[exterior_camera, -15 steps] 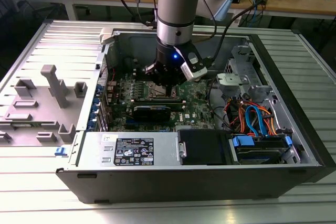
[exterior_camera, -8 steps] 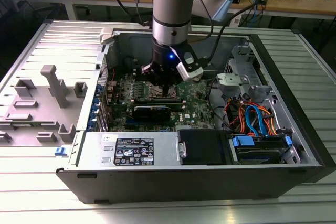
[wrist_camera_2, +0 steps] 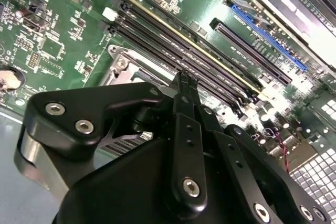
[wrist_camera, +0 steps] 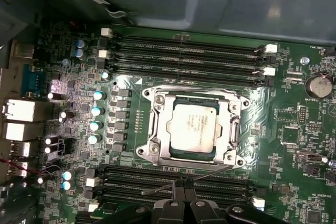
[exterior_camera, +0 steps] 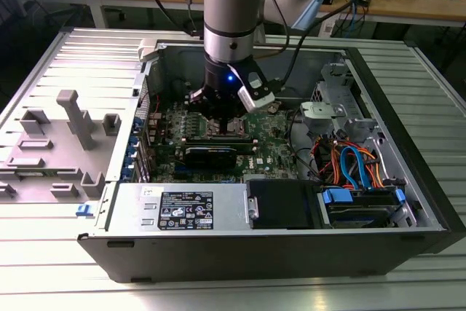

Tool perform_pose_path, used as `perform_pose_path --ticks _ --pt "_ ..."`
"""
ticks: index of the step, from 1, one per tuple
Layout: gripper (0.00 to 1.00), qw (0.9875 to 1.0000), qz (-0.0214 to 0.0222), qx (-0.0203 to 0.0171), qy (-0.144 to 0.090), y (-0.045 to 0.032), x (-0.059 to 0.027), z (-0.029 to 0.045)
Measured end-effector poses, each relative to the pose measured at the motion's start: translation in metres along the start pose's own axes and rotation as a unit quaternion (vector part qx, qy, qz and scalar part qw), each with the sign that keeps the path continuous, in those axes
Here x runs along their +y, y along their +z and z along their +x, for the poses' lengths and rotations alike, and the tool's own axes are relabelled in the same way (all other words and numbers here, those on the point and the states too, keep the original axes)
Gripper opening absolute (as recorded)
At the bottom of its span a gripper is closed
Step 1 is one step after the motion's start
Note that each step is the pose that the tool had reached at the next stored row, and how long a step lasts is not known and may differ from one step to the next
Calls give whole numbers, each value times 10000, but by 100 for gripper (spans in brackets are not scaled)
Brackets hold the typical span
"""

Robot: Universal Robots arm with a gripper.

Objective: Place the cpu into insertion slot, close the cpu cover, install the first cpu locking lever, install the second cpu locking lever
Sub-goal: 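Install the second cpu locking lever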

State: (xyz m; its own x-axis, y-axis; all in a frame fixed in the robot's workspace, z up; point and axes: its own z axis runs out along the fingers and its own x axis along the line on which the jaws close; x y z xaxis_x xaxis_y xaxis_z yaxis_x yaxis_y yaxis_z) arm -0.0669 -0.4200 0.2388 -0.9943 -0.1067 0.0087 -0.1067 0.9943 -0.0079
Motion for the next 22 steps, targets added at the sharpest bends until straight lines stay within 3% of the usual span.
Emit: perform_pose_path --ticks 13,22 --pt "11 10000 -3 0 -4 -13 6 55" --pt "11 10000 -1 -1 -4 -76 6 55"
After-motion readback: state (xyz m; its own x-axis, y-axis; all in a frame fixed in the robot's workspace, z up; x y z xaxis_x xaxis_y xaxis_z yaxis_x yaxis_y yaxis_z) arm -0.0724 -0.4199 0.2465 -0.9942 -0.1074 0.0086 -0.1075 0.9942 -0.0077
